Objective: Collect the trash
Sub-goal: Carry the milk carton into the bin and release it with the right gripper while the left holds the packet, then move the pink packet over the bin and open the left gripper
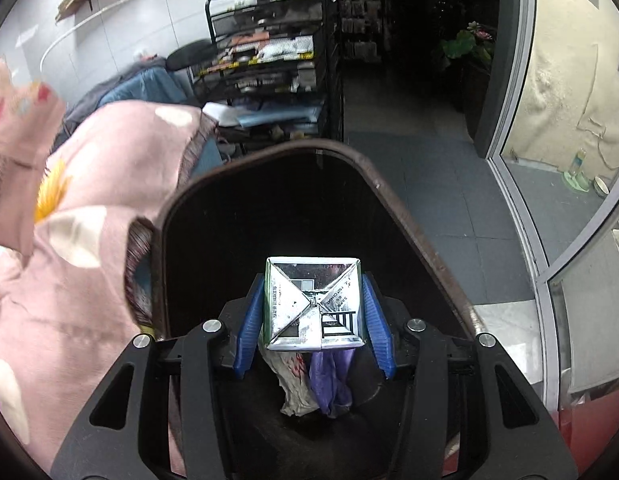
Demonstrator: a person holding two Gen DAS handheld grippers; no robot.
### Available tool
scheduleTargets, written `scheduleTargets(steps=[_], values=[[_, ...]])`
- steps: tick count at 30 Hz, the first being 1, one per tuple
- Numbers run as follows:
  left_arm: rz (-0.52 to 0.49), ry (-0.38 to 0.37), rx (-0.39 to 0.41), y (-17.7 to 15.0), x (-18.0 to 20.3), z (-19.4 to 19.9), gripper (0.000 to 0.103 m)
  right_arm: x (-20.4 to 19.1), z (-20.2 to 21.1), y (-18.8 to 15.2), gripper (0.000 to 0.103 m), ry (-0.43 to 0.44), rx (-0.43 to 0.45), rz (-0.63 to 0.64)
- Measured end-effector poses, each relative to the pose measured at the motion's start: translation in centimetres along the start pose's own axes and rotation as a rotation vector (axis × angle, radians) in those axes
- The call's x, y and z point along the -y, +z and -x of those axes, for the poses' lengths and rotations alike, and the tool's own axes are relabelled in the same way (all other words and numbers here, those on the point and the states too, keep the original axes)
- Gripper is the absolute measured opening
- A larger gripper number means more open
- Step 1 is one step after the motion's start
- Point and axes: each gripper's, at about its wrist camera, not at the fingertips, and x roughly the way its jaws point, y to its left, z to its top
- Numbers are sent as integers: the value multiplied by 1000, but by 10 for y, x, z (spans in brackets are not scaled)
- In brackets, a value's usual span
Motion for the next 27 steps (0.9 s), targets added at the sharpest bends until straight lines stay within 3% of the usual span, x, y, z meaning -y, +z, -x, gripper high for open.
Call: scheduleTargets(steps=[5,6,8,15,27], values=[[-11,-12,-15,-3,6,-7,2,-2,-8,-8,51,19,-27,-5],[-12,-12,-18,-3,7,-8,2,-3,-8,-10,61,17,-22,-8],[-12,-15,-23,-4,8,-11,2,-3,-2,-10,73,5,3,-11],[-20,-31,-36,-4,17,-18,2,2,17,-5,75,-6,65,-57],[-71,-68,-126,-17,44,-58,2,42,77,15,87,-126,261,-194]])
